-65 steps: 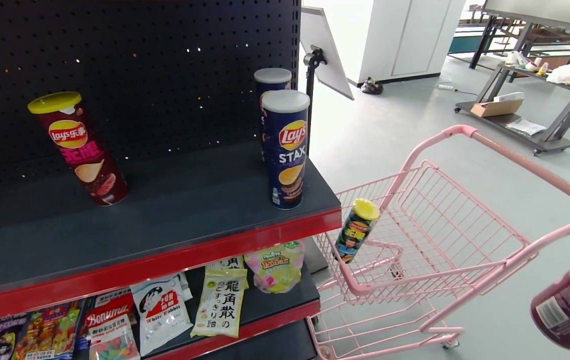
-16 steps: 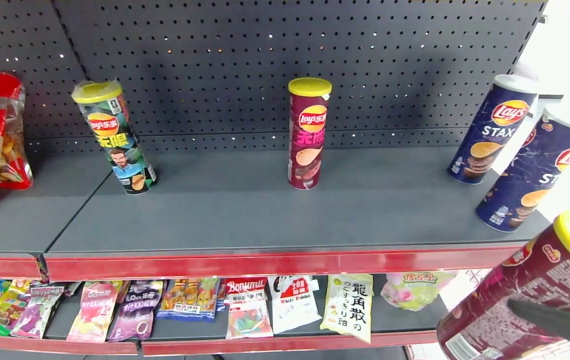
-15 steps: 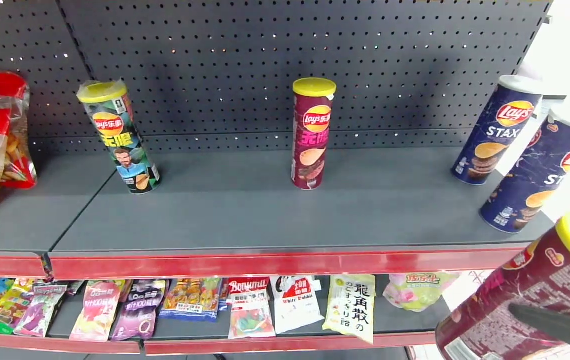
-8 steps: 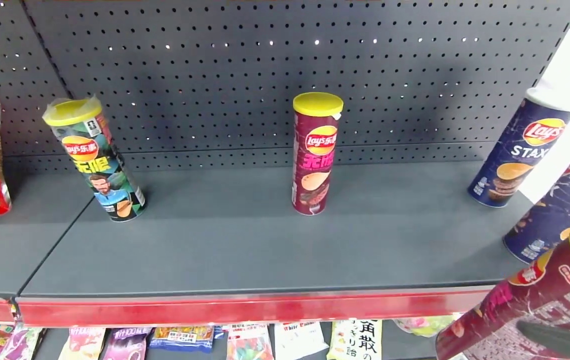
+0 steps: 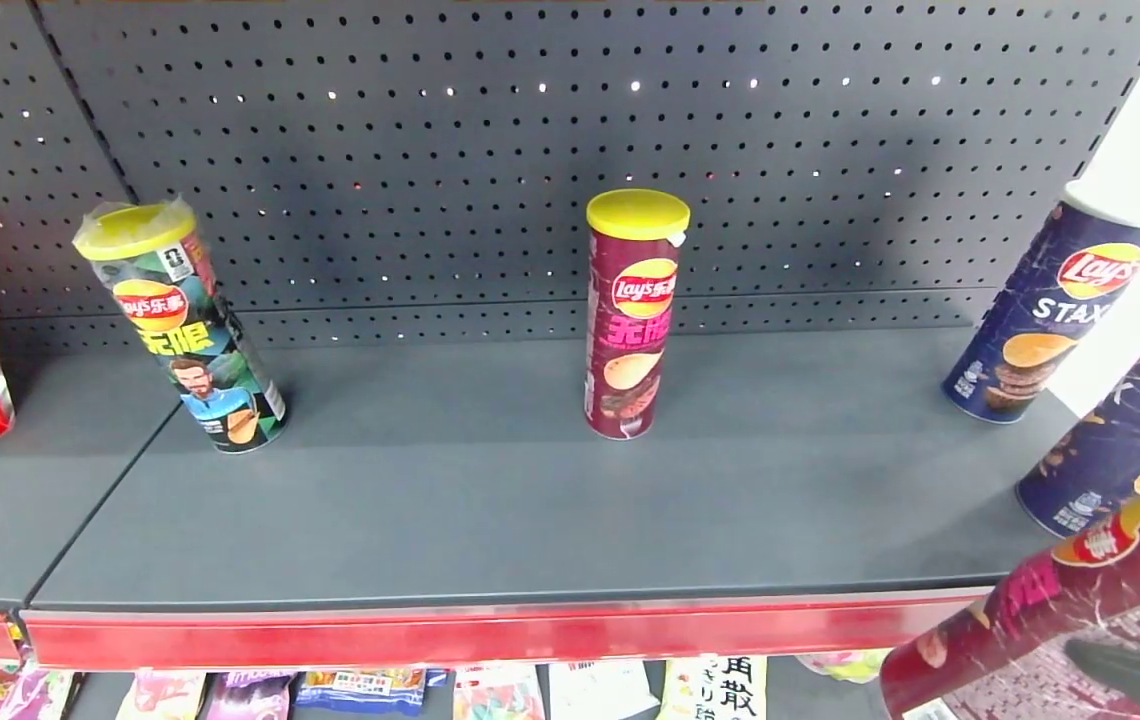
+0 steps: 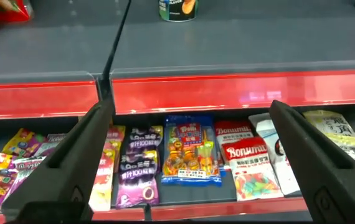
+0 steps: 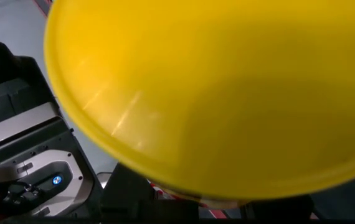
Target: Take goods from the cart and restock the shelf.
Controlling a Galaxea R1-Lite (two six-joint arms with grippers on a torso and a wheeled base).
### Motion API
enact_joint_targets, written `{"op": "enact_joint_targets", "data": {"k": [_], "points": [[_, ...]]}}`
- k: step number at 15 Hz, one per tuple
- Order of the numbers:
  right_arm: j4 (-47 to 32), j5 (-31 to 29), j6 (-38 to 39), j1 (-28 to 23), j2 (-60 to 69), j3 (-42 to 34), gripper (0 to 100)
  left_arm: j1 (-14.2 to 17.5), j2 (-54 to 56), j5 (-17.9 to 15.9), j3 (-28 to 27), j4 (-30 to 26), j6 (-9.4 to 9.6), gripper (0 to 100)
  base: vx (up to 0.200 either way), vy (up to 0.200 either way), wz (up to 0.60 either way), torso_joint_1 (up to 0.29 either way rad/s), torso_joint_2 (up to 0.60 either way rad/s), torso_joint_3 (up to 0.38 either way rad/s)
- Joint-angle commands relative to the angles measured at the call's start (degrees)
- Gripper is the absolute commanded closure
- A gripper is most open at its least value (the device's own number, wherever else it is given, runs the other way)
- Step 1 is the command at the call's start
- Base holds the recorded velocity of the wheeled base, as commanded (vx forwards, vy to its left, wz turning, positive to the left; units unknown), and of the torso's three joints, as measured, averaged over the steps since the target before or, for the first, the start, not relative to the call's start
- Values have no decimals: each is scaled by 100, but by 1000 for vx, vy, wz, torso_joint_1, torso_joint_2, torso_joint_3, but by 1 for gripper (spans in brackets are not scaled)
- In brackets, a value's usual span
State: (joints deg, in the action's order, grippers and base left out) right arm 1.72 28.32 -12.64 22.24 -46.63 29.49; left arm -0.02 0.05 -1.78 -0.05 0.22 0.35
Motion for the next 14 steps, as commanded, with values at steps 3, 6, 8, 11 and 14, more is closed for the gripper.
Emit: {"op": "enact_joint_targets", "data": {"k": [3, 6, 8, 11, 14], "points": [[-40, -19, 16, -9, 207, -5, 100, -349, -1938, -516, -2368, 136, -387, 0, 0, 0, 0, 0, 0, 0], [-22, -107, 34, -26, 268, 13, 100, -622, -3406, -1369, -3089, 171, 255, 0, 0, 0, 0, 0, 0, 0], [-49, -160, 25, -26, 321, -5, 100, -727, -4408, -1800, -3528, 180, 395, 0, 0, 0, 0, 0, 0, 0], [-58, -160, 34, -26, 268, 4, 100, -1316, -5489, -2063, -3915, 180, 940, 0, 0, 0, 0, 0, 0, 0], [-66, -160, 51, -44, -57, 285, 100, -1984, -6746, -2107, -4521, 215, 1019, 0, 0, 0, 0, 0, 0, 0]]}}
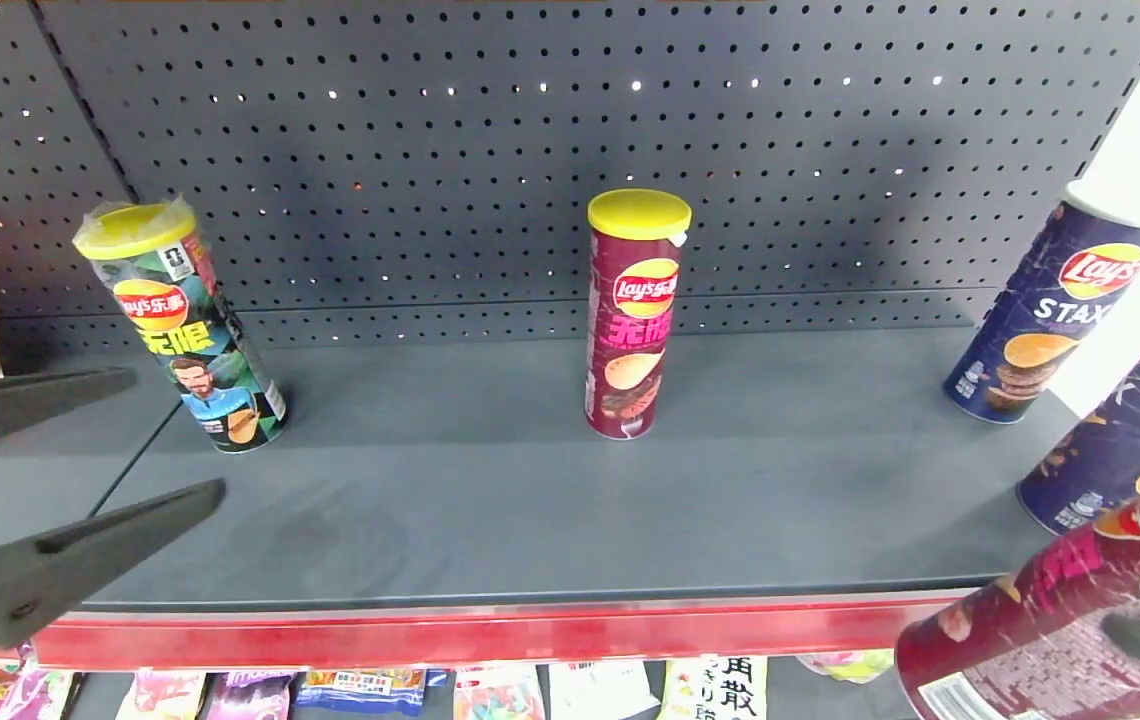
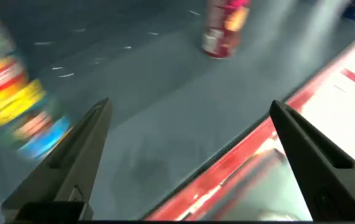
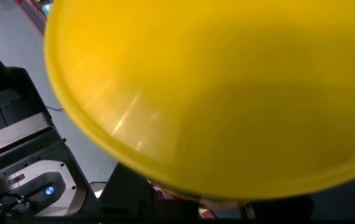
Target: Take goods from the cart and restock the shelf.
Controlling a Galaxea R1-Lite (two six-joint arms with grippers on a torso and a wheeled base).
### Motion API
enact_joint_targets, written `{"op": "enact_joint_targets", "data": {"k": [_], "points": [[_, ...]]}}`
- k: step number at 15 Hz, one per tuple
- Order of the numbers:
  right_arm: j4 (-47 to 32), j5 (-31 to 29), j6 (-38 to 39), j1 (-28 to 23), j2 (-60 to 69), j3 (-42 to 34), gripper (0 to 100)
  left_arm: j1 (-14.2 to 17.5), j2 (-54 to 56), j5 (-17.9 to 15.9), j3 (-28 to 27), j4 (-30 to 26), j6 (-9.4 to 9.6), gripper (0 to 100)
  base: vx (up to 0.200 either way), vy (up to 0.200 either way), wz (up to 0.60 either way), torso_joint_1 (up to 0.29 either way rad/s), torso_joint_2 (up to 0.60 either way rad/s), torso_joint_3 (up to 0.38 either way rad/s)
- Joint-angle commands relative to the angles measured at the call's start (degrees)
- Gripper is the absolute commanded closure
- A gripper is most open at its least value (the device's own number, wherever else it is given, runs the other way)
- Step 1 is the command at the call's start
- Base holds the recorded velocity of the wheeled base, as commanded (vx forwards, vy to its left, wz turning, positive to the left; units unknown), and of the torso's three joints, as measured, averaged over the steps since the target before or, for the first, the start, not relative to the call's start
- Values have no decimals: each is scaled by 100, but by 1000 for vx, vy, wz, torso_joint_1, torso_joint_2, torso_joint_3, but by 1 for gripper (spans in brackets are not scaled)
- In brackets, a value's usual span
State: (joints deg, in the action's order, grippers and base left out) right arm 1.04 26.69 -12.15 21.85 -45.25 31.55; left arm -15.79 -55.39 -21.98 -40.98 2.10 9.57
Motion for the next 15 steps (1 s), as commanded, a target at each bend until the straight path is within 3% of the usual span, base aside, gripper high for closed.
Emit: {"op": "enact_joint_targets", "data": {"k": [1, 3, 4, 7, 12, 13, 15], "points": [[2, 3, 3, -14, -256, 115, 100, -548, -1571, -307, -586, 256, 133, 0, 0, 0, 0, 0, 0, 0], [-7, -23, 3, -14, -300, 88, 100, -706, -2186, -509, -788, 819, 150, 0, 0, 0, 0, 0, 0, 0], [-7, -41, 3, -14, -309, 36, 100, -803, -2819, -535, -1043, 1408, 142, 0, 0, 0, 0, 0, 0, 0], [-42, -41, 3, -14, -335, 62, 100, -1120, -3610, -500, -1781, 1495, 142, 0, 0, 0, 0, 0, 0, 0], [-42, -49, 3, -14, -326, 36, 100, -1190, -4296, -421, -2564, 1513, 159, 0, 0, 0, 0, 0, 0, 0], [-42, -146, 3, -14, -318, 18, 100, -1295, -4594, -412, -2924, 1522, 168, 0, 0, 0, 0, 0, 0, 0], [-42, -155, 3, -14, -300, 0, 100, -1383, -4735, -421, -3082, 1513, 159, 0, 0, 0, 0, 0, 0, 0]]}}
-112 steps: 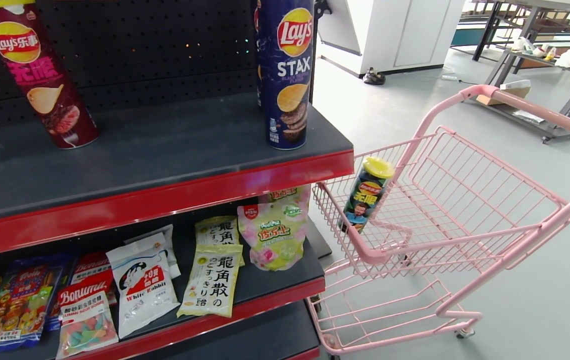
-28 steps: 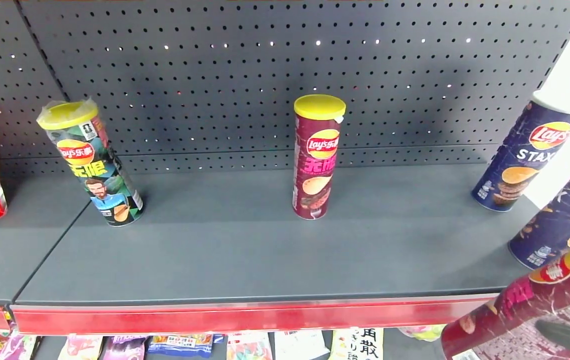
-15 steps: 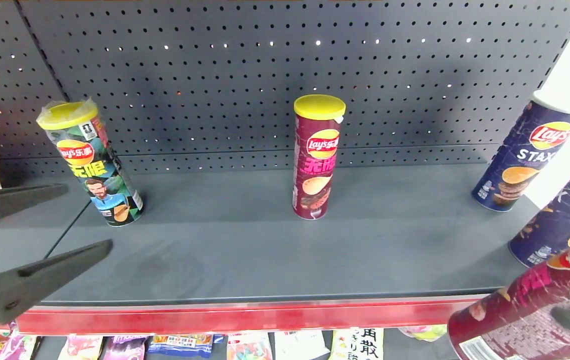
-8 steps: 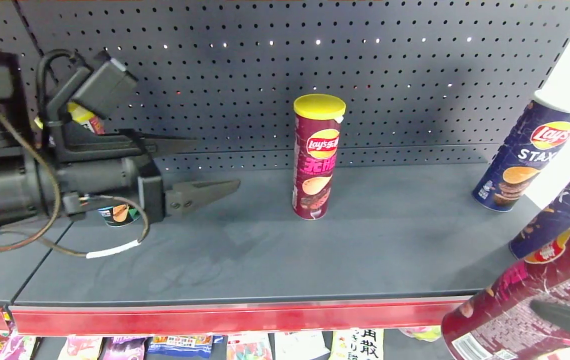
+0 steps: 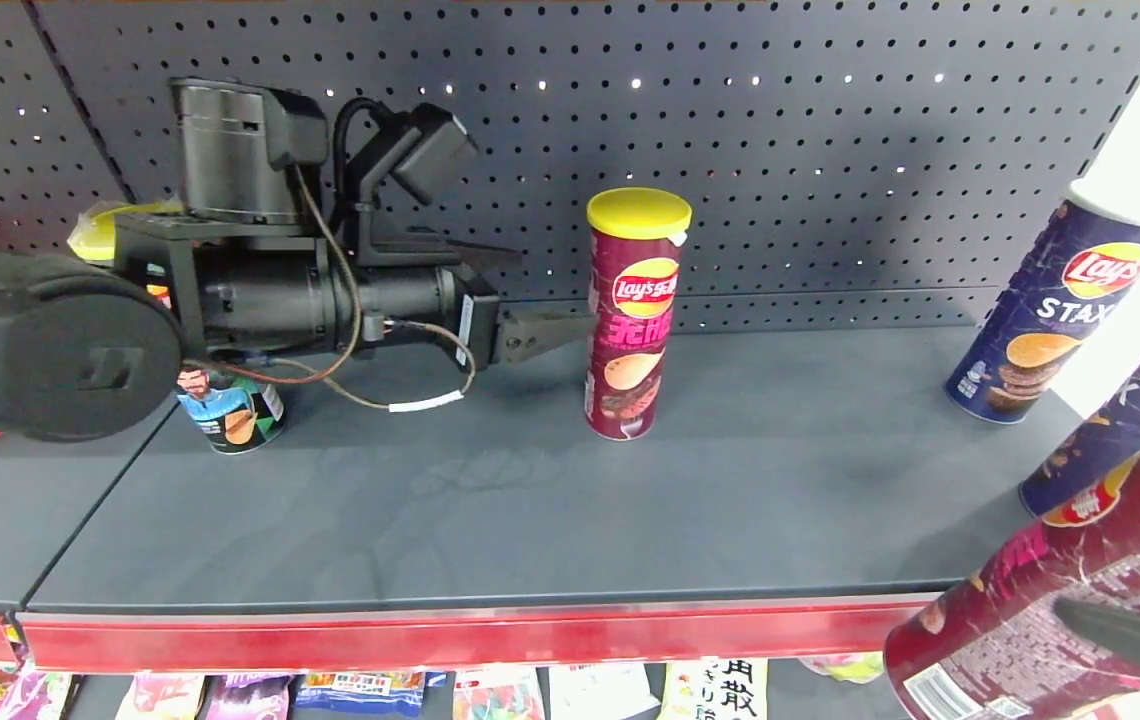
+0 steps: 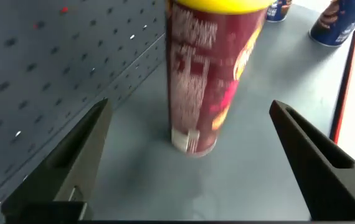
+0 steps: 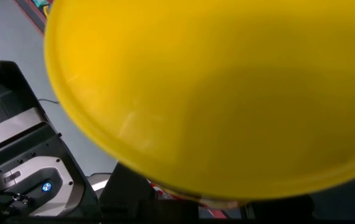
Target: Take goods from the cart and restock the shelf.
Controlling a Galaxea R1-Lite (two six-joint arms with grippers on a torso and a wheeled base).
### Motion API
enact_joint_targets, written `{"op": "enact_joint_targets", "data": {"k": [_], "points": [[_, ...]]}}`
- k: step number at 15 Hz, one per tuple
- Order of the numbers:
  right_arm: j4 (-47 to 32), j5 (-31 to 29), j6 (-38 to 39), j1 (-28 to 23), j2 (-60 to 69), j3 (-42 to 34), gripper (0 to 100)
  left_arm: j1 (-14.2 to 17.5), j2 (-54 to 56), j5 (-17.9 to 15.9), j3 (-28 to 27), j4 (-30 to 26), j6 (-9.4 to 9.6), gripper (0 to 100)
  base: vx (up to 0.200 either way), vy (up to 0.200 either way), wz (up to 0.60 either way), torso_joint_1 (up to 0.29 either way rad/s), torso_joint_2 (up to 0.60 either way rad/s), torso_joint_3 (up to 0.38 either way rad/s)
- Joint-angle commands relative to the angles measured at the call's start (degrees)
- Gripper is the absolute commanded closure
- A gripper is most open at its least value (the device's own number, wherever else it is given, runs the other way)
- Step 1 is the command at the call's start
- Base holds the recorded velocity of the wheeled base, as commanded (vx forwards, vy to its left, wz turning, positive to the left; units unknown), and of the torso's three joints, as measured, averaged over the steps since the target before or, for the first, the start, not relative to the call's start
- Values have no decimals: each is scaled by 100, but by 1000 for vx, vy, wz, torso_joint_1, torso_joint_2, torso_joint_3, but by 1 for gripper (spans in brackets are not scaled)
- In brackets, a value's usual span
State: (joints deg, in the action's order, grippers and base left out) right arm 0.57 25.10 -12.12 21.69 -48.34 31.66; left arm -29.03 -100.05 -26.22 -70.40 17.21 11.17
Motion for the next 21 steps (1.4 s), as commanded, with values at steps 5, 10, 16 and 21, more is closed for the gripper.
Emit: {"op": "enact_joint_targets", "data": {"k": [5, 10, 16, 21], "points": [[-5, -32, -1, 2, 26, -2, 100, -226, -771, 12, -659, 1, 0, 0, 0, 0, 0, 0, 0, 0], [-5, -49, -1, 2, -18, 7, 100, -323, -1228, 21, -1230, 1, 0, 0, 0, 0, 0, 0, 0, 0], [4, -93, -1, 2, -36, 33, 100, -428, -1614, 170, -1775, -25, 0, 0, 0, 0, 0, 0, 0, 0], [-5, -111, -1, 2, -36, 16, 100, -587, -1614, 170, -1767, -25, -18, 0, 0, 0, 0, 0, 0, 0]]}}
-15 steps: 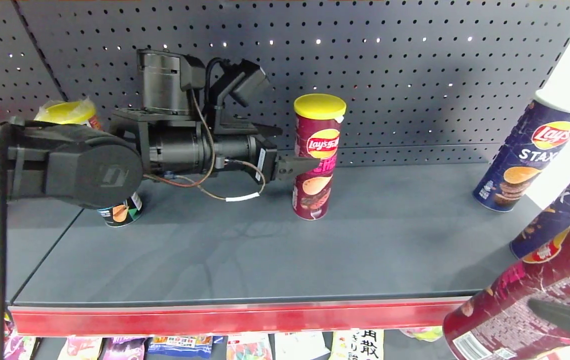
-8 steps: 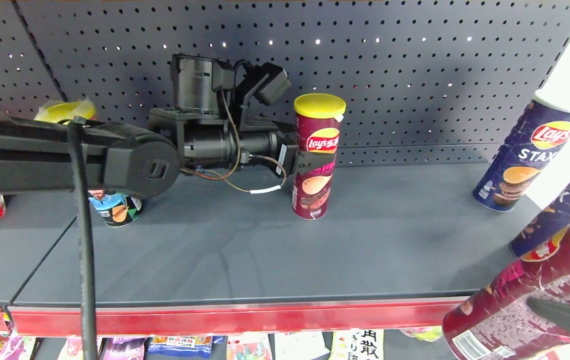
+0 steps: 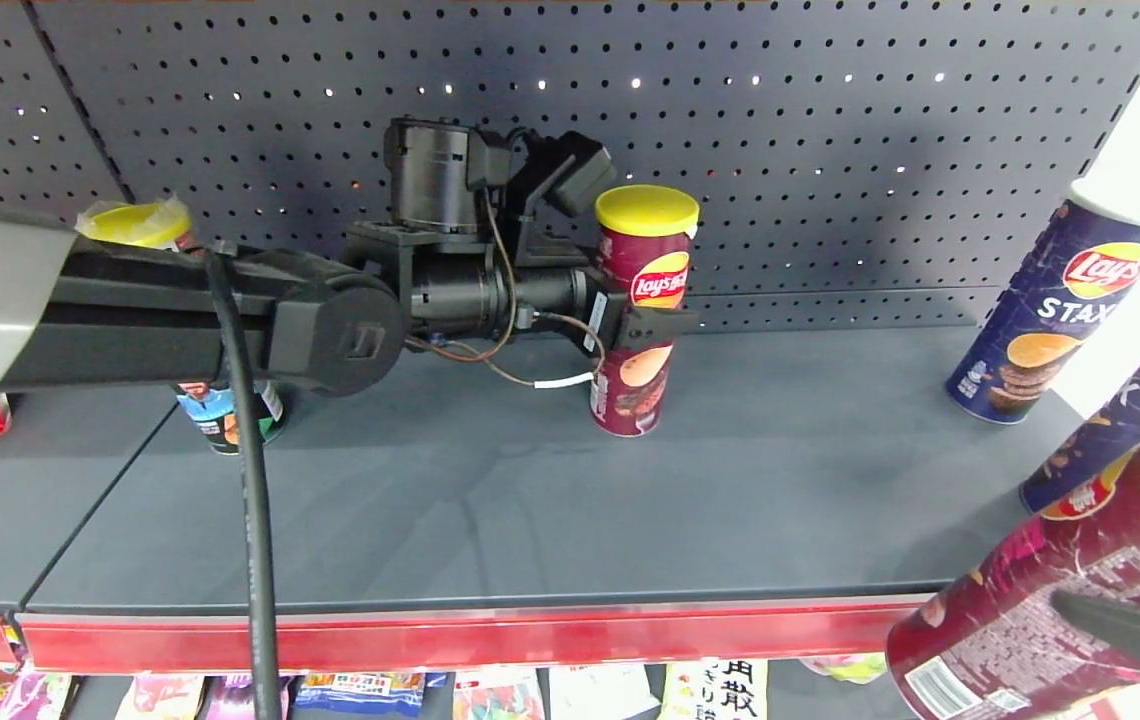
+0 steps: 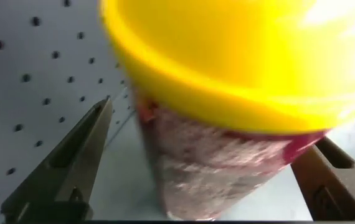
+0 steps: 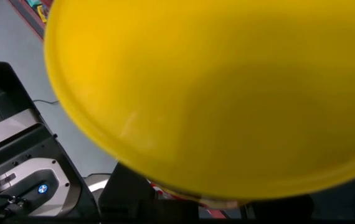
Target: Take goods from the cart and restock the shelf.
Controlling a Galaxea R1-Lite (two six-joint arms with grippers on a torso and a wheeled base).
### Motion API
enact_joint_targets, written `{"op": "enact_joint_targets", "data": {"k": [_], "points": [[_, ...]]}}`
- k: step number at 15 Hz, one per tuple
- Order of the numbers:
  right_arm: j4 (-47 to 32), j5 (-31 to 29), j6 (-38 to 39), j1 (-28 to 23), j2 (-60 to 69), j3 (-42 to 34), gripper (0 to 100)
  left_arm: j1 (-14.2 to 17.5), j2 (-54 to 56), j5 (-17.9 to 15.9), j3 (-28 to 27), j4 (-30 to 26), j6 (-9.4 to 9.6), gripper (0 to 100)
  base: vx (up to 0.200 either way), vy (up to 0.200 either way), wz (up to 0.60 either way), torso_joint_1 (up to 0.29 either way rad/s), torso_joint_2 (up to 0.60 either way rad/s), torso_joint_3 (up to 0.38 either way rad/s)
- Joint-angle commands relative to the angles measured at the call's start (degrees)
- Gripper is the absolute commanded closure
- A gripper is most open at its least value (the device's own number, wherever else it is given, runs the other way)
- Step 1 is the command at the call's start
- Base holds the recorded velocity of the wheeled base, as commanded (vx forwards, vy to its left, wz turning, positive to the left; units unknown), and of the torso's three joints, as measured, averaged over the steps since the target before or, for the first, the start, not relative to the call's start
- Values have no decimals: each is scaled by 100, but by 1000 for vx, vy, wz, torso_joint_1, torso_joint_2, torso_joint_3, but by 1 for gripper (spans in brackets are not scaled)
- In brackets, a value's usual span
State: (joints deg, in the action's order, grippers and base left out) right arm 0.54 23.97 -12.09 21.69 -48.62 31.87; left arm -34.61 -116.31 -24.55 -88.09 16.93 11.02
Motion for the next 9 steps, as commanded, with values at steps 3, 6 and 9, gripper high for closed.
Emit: {"op": "enact_joint_targets", "data": {"k": [3, 6, 9], "points": [[8, 3, -4, 2, -8, -23, 100, -125, 29, 258, 2, 3, -12, 0, 0, 0, 0, 0, 0, 0], [-1, 3, -4, 2, -8, -23, 100, -195, 47, 645, 2, 3, -21, 0, 0, 0, 0, 0, 0, 0], [-1, 3, -4, 2, -8, -23, 100, -257, 38, 917, -15, 3, -30, 0, 0, 0, 0, 0, 0, 0]]}}
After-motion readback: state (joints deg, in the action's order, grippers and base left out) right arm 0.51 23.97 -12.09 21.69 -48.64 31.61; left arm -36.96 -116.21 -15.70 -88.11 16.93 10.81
